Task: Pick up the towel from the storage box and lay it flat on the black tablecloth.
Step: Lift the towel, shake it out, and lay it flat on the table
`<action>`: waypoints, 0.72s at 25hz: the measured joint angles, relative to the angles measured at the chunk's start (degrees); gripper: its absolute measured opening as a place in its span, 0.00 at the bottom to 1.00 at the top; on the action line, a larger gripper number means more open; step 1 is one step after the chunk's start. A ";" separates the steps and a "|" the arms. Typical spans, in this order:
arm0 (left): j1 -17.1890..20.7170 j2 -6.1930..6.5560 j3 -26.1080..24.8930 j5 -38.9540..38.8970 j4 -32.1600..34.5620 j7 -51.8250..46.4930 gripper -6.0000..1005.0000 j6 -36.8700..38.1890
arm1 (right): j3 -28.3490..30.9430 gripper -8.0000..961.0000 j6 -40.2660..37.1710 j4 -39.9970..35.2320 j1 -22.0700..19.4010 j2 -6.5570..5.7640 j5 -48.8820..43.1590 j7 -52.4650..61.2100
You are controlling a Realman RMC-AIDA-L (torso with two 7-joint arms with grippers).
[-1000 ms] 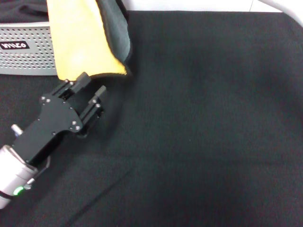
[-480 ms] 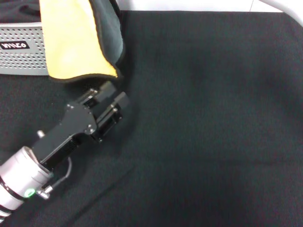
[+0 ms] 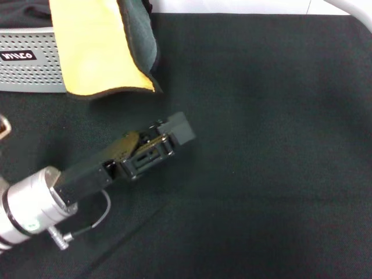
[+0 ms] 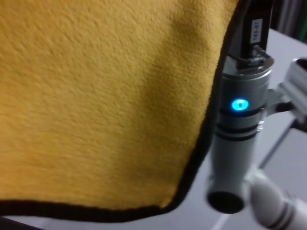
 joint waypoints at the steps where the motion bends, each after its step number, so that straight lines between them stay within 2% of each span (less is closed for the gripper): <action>1: -0.55 0.08 0.27 -0.01 0.21 -1.70 0.51 0.85 | 0.00 0.01 -0.35 0.01 -0.14 0.00 0.01 -0.02; 5: -2.64 0.28 0.41 -0.20 0.43 -7.69 0.50 3.43 | 0.04 0.01 -2.80 0.00 -1.77 0.00 0.03 -0.36; 8: -2.62 0.04 -0.29 -0.79 0.56 -7.88 0.50 3.05 | 0.23 0.01 -3.66 -0.30 -3.18 0.00 0.03 -0.63; 18: 3.09 -0.07 -1.03 -4.87 1.06 9.72 0.50 -2.51 | 1.37 0.01 -2.29 -1.09 -4.91 0.00 0.03 -0.67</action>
